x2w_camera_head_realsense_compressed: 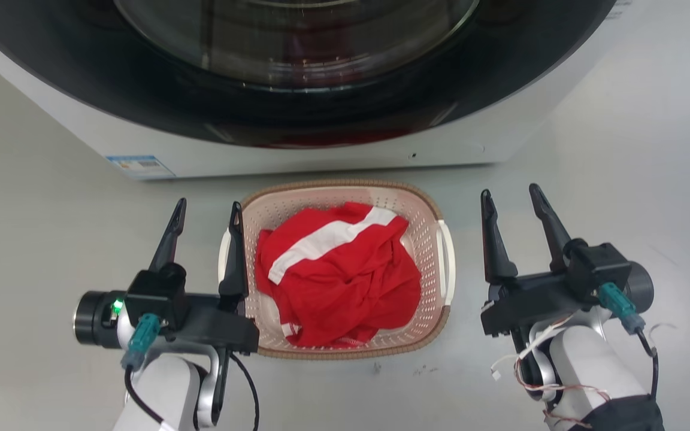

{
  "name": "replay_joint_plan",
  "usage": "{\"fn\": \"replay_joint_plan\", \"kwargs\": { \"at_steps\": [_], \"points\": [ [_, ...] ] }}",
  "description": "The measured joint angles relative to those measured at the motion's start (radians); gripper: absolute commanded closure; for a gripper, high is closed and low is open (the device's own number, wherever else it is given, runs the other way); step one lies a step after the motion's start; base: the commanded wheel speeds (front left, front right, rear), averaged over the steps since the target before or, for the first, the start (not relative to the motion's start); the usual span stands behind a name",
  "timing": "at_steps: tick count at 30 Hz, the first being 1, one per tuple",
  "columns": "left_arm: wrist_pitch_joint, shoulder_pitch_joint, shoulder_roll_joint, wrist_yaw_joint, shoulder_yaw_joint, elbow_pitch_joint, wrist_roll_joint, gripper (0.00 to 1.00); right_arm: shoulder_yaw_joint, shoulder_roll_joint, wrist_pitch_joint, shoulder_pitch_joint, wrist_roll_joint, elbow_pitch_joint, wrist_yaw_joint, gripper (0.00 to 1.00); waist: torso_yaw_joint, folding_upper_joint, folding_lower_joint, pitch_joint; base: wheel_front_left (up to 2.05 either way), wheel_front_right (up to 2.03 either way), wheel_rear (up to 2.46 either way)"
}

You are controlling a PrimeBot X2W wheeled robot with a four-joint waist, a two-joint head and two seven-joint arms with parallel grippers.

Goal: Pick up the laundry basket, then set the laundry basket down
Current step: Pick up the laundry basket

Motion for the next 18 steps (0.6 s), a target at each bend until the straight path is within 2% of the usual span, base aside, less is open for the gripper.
{"fn": "replay_joint_plan", "kwargs": {
  "at_steps": [10,18],
  "points": [
    [0.000,-0.153,-0.007,-0.015,0.001,0.127,-0.045,0.00,0.011,-0.003,0.000,-0.145,0.042,0.120,-0.001,0.00,0.013,0.0001,-0.0001,0.164,0.00,0.00,0.00],
    [0.000,-0.221,-0.010,-0.028,-0.012,0.245,-0.053,0.00,0.010,-0.005,0.000,-0.204,0.062,0.228,-0.009,0.00,0.021,0.0001,-0.0001,0.260,0.00,0.00,0.00]
  ]
}}
